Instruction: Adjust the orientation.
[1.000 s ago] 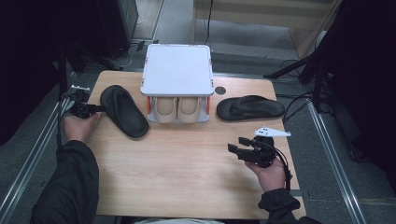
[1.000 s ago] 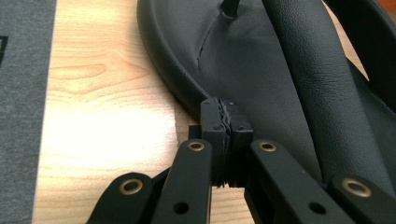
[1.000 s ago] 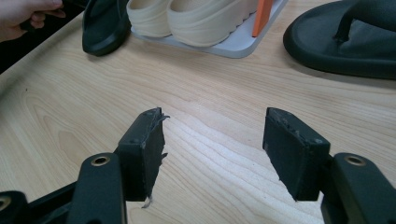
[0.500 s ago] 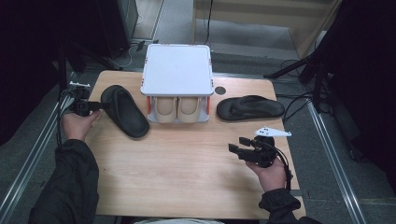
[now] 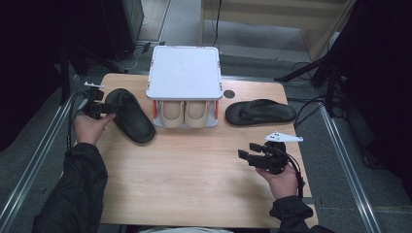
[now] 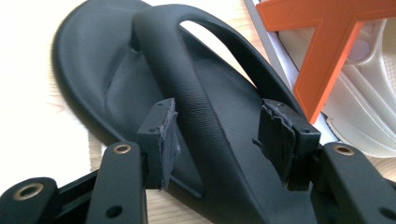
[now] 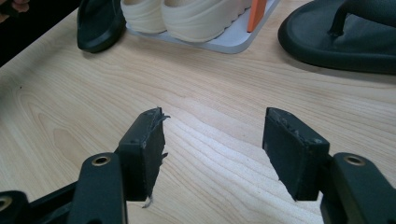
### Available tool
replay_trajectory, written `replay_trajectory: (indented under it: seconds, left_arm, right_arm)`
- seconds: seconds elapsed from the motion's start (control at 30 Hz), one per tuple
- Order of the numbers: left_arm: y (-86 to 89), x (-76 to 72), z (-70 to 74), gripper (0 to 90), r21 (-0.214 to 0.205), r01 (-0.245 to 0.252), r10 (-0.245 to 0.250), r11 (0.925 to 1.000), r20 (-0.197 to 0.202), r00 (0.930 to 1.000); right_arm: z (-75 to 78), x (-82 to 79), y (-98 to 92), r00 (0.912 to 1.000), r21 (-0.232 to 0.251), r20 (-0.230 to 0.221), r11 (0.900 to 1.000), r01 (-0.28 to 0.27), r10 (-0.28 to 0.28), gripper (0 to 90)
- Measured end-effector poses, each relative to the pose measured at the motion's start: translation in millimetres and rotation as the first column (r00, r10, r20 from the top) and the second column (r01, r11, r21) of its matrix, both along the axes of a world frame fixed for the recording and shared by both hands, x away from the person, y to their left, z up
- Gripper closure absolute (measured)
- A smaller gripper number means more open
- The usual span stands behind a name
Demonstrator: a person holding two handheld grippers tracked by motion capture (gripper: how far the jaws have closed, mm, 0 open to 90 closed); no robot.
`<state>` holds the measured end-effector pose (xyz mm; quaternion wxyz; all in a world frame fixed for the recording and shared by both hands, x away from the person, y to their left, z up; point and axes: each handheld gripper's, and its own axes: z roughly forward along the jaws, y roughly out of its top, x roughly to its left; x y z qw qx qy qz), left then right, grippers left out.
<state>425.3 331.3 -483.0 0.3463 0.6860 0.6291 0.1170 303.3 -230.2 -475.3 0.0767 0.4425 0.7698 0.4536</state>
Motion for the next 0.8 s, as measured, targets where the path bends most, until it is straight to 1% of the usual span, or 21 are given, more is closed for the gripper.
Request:
replay_trajectory:
  seconds: [0.13, 0.2, 0.23, 0.3, 0.33, 0.4, 0.47, 0.5, 0.7, 0.73, 0.77, 0.8]
  left_arm:
    - [-2.9, 1.8, -3.8, 45.6, 0.003, 0.0, 0.0, 1.0, -0.012, 0.9999]
    - [-2.6, 3.2, -8.2, 45.3, 0.005, -0.013, 0.013, 0.9999, -0.026, 0.9996]
    - [-2.9, 3.8, -10.2, 45.1, 0.007, -0.022, 0.022, 0.9997, -0.025, 0.9994]
    - [-2.5, 4.2, -11.7, 45.1, 0.01, -0.022, 0.022, 0.9997, -0.03, 0.9993]
    - [-1.4, 5.4, -14.8, 45.1, 0.015, -0.024, 0.025, 0.9996, -0.038, 0.999]
    - [-1.1, 7.1, -18.2, 45.0, 0.005, -0.037, 0.038, 0.9993, -0.045, 0.9983]
    - [-0.6, 7.8, -19.7, 45.2, 0.003, -0.038, 0.038, 0.9993, -0.052, 0.9979]
    - [-2.2, 8.7, -21.6, 46.6, 0.004, -0.049, 0.049, 0.9988, -0.041, 0.9979]
    - [-3.7, 11.0, -24.3, 49.0, 0.003, -0.055, 0.055, 0.9985, -0.039, 0.9977]
    - [-5.0, 12.0, -25.6, 49.8, -0.005, -0.06, 0.06, 0.9982, -0.039, 0.9974]
    - [-5.8, 12.6, -26.1, 50.5, 0.001, -0.06, 0.06, 0.9982, -0.043, 0.9973]
    - [-6.3, 12.7, -26.2, 52.1, 0.006, -0.059, 0.059, 0.9982, -0.038, 0.9975]
  right_arm:
    - [0.1, -0.2, 0.1, 1.0, 0.0, 0.001, 1.0, -0.001, 0.001, 39.1]
    - [0.2, -0.3, -0.1, 1.0, 0.0, 0.001, 1.0, -0.001, 0.001, 39.1]
    - [0.3, -0.4, -0.2, 1.0, 0.0, 0.0, 1.0, 0.001, -0.001, 39.2]
    - [0.4, -0.5, -0.2, 1.0, 0.0, -0.001, 1.0, 0.002, -0.002, 39.2]
    - [0.4, -0.5, -0.2, 1.0, 0.0, 0.0, 1.0, 0.001, -0.001, 39.1]
    - [0.2, -0.4, 0.0, 1.0, -0.002, 0.002, 1.0, 0.0, 0.0, 39.2]
    - [0.2, -0.4, 0.1, 1.0, -0.004, 0.001, 1.0, 0.0, 0.0, 39.2]
    - [-0.2, -0.1, 0.5, 1.0, -0.008, 0.002, 1.0, 0.0, 0.0, 39.2]
    - [-0.5, 0.0, 1.5, 1.0, -0.014, 0.0, 0.9999, -0.002, 0.002, 39.3]
    - [-0.5, -0.1, 1.6, 1.0, -0.013, -0.001, 0.9999, -0.002, 0.002, 39.2]
    - [-0.4, -0.1, 1.6, 1.0, -0.013, -0.001, 0.9999, -0.002, 0.002, 39.2]
    - [-0.4, -0.2, 1.6, 1.0, -0.012, 0.001, 0.9999, -0.002, 0.002, 39.2]
